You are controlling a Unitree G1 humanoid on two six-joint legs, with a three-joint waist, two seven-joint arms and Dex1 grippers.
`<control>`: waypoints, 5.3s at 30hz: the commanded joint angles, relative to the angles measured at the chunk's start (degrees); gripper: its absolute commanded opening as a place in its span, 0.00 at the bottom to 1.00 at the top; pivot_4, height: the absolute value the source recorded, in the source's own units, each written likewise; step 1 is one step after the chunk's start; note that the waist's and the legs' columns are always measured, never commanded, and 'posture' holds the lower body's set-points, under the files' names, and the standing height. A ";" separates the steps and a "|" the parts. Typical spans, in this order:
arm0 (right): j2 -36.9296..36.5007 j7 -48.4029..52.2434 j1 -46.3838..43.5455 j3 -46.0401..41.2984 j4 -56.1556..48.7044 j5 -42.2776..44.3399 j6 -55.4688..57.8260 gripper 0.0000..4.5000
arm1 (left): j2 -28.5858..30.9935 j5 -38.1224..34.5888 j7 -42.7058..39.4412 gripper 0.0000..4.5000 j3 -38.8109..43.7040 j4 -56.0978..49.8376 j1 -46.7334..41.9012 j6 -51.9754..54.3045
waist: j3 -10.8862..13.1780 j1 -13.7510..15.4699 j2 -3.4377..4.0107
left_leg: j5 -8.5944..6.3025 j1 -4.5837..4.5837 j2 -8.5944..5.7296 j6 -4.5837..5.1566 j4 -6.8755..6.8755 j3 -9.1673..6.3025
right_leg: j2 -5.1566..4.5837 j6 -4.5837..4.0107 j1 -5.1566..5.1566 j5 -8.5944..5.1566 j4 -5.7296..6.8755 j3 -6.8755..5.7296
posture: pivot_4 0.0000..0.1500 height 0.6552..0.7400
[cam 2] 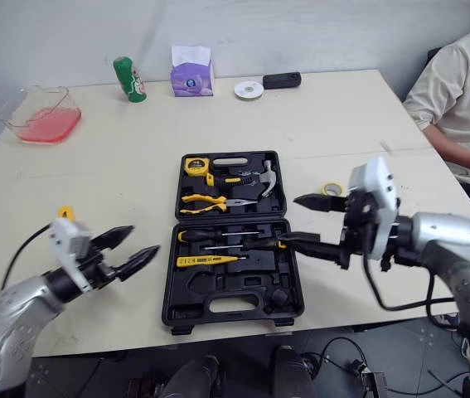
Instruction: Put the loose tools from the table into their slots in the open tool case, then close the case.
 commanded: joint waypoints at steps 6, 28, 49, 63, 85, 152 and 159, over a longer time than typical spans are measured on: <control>0.11 8.85 -10.99 5.96 7.95 -2.23 -3.01 1.00 | -15.79 -4.62 22.40 0.99 23.54 -11.74 17.04 1.24 | 0.00 -0.45 -0.12 | -0.23 0.22 0.00 0.12 -0.05 0.16 | 0.09 -0.02 0.10 0.01 -0.09 0.02 | 1.00 1.00; 7.12 6.04 -11.05 12.47 0.72 -6.48 -4.26 1.00 | 1.56 -2.49 41.13 0.99 10.39 3.58 -14.99 31.74 | -0.02 1.03 -0.31 | -0.18 0.18 0.04 -0.11 0.00 0.06 | 0.08 -0.21 -0.04 0.14 -0.04 -0.24 | 1.00 1.00; 7.10 3.29 -10.77 12.16 -2.43 -4.98 -3.46 1.00 | 1.16 8.08 39.53 0.48 5.98 14.72 -25.77 35.77 | -0.03 0.78 -0.32 | -0.15 0.13 0.02 -0.17 -0.01 0.07 | 0.04 -0.20 -0.15 0.14 0.02 -0.24 | 1.00 1.00; -2.92 3.89 3.96 1.65 -8.48 -1.11 0.32 1.00 | 30.40 -9.59 -12.39 0.30 -15.04 -0.84 -25.93 20.23 | 0.19 1.26 -0.24 | -0.23 0.02 -0.09 0.08 -0.02 0.03 | -0.17 -0.18 0.05 0.16 -0.39 -0.28 | 1.00 1.00; -6.44 -3.35 23.18 -6.60 -19.87 0.81 0.70 1.00 | 24.92 7.41 -28.28 0.30 -60.90 5.87 -53.20 19.67 | 0.42 -0.02 -0.18 | -0.16 -0.01 0.01 0.06 0.02 0.08 | 0.02 -0.15 -0.13 0.18 -0.11 -0.18 | 1.00 1.00; -4.88 -2.32 33.87 -20.33 -0.83 -13.73 -9.78 1.00 | 19.40 -2.29 -29.63 0.89 -14.98 18.30 -10.55 -11.40 | 0.18 0.03 0.16 | -0.24 0.71 0.04 0.16 -0.15 0.06 | 0.02 -0.15 0.71 0.17 -0.37 -0.20 | 1.00 1.00; -6.22 2.19 38.13 -29.91 14.20 -20.85 -15.75 1.00 | 26.36 1.90 -28.04 0.99 4.37 36.62 -2.20 -17.93 | 0.21 -0.20 0.18 | -0.25 0.80 0.07 0.14 -0.34 0.08 | 0.05 -0.20 0.73 0.14 -0.43 -0.19 | 1.00 1.00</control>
